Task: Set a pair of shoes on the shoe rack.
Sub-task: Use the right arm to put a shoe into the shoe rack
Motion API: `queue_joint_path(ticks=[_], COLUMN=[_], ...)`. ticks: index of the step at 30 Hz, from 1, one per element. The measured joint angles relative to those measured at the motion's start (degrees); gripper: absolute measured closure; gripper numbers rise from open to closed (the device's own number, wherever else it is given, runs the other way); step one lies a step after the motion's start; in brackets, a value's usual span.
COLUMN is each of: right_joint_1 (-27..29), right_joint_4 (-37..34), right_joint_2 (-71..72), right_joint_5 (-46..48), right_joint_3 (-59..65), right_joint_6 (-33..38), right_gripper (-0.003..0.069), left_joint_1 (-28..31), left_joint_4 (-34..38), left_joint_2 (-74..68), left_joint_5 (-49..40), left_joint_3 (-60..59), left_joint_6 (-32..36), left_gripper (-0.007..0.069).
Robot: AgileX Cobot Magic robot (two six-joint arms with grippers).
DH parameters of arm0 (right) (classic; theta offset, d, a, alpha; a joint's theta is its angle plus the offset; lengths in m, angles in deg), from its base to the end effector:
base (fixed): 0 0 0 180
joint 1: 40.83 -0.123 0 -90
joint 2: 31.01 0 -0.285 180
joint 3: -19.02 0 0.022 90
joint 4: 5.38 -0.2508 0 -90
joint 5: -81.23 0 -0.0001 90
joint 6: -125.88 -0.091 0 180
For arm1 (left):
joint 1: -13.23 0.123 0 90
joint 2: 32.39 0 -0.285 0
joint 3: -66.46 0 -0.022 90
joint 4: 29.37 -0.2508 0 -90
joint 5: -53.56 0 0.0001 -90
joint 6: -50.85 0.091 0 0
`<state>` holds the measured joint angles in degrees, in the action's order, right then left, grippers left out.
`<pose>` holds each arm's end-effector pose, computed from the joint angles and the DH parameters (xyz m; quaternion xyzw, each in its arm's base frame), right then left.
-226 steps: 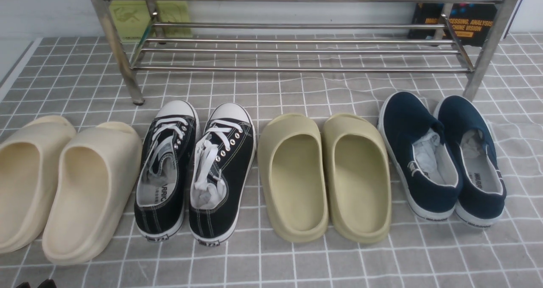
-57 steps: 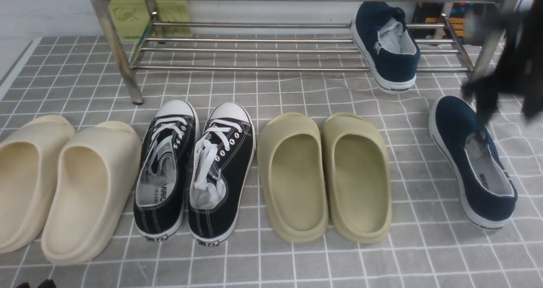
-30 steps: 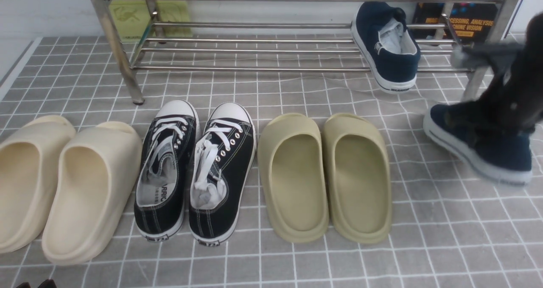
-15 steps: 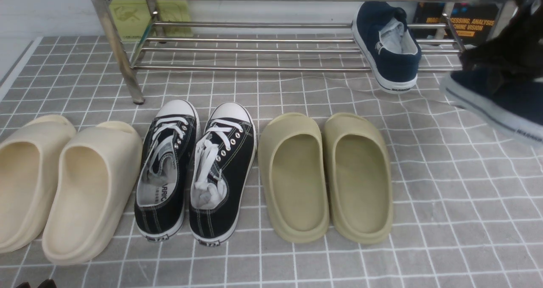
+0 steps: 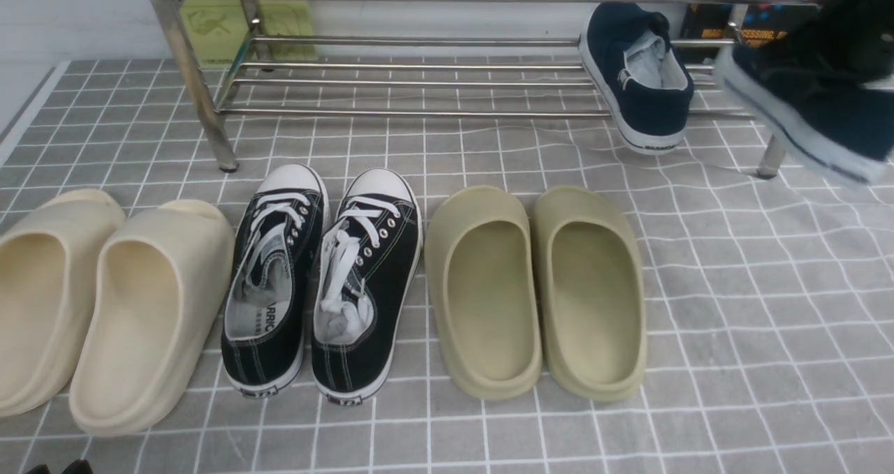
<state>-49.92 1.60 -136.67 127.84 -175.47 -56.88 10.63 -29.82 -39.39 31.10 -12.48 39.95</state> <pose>0.3856 0.0535 0.3473 -0.0745 0.9285 -0.0189 0.3634 0.0520 -0.0021 0.1686 -0.0566 0.8091 -0.0654 0.5813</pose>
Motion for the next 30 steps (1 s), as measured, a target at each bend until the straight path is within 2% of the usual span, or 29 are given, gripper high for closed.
queue_joint_path(ticks=[1,2,6,8,10,15,19,26,30], right_joint_1=[0.00,0.00,-0.06,-0.06,-0.06,-0.06,-0.01,-0.01,0.91], right_joint_4=[0.08,1.13,3.51,5.04,9.77,15.44,20.72,30.15,35.19], right_joint_2=[0.00,-1.90,-6.85,-8.26,-11.61,-14.22,-14.67,-14.78,-15.53], right_joint_5=[-0.61,-6.93,-16.69,-19.17,-24.51,-28.55,-29.28,-29.78,-30.99], right_joint_3=[0.00,0.00,0.12,0.12,0.12,0.12,-0.03,-2.40,-2.40], right_joint_6=[0.19,1.83,2.42,2.76,2.42,1.09,-2.30,-12.38,-20.87], right_gripper=[0.0613,0.0613,0.0613,0.0613,0.0613,0.0613,0.0613,0.0613,0.0613], left_joint_1=[0.00,0.00,0.00,0.00,0.00,0.00,0.00,0.00,0.00], left_joint_4=[0.00,0.00,0.00,0.00,0.00,0.00,0.00,0.00,0.00], left_joint_2=[0.00,0.00,0.00,0.00,0.00,0.00,0.00,0.00,0.00], left_joint_5=[0.00,0.00,0.00,0.00,0.00,0.00,0.00,0.00,0.00], left_joint_3=[0.00,0.00,0.00,0.00,0.00,0.00,0.00,0.00,0.00], left_joint_6=[0.00,0.00,0.00,0.00,0.00,0.00,0.00,0.00,0.00], left_gripper=[0.0386,0.0386,0.0386,0.0386,0.0386,0.0386,0.0386,0.0386,0.0386])
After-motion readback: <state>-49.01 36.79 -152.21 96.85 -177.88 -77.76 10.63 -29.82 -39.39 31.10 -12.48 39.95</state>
